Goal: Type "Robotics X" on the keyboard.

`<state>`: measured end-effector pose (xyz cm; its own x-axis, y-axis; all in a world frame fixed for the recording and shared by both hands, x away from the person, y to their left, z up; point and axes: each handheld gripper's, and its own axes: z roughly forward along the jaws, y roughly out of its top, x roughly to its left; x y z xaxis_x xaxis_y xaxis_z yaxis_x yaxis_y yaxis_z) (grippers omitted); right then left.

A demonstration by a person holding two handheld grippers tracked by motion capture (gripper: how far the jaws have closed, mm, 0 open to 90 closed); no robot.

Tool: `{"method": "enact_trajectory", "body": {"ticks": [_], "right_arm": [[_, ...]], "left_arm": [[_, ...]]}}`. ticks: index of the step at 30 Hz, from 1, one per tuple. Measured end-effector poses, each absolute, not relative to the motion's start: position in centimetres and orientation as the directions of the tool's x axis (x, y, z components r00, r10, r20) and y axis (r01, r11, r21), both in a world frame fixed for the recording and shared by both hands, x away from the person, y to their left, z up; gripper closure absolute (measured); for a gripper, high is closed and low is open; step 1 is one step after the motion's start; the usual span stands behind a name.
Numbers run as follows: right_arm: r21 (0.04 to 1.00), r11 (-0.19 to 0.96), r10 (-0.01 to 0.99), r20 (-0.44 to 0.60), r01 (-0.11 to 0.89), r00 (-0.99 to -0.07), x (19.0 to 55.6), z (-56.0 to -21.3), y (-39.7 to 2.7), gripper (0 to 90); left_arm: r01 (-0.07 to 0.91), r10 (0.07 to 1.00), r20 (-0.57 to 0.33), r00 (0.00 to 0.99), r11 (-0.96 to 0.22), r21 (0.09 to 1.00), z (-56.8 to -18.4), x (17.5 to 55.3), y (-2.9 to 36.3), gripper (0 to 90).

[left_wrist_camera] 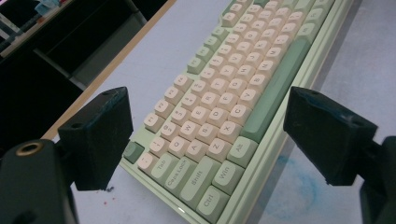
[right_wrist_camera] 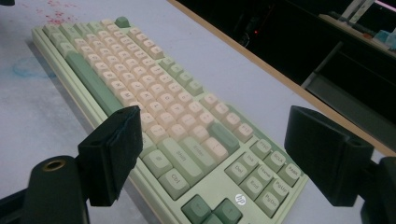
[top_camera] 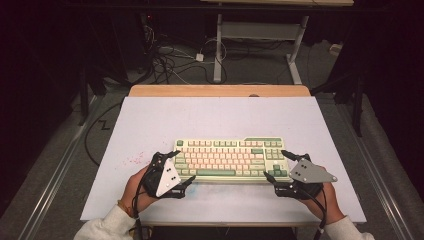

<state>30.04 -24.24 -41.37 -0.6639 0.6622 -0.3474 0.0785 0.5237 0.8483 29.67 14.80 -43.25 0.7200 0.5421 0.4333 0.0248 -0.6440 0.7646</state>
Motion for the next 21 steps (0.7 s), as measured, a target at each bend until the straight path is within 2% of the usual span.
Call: {"method": "enact_trajectory", "body": {"ticks": [21], "right_arm": [[0.845,0.527,0.681,-0.352,0.096,-0.643,29.4,-41.8,-25.8,19.2]], "left_arm": [[0.065,0.567,0.415,0.711,-0.641,0.765,-44.0,28.9,17.3,14.9]]}}
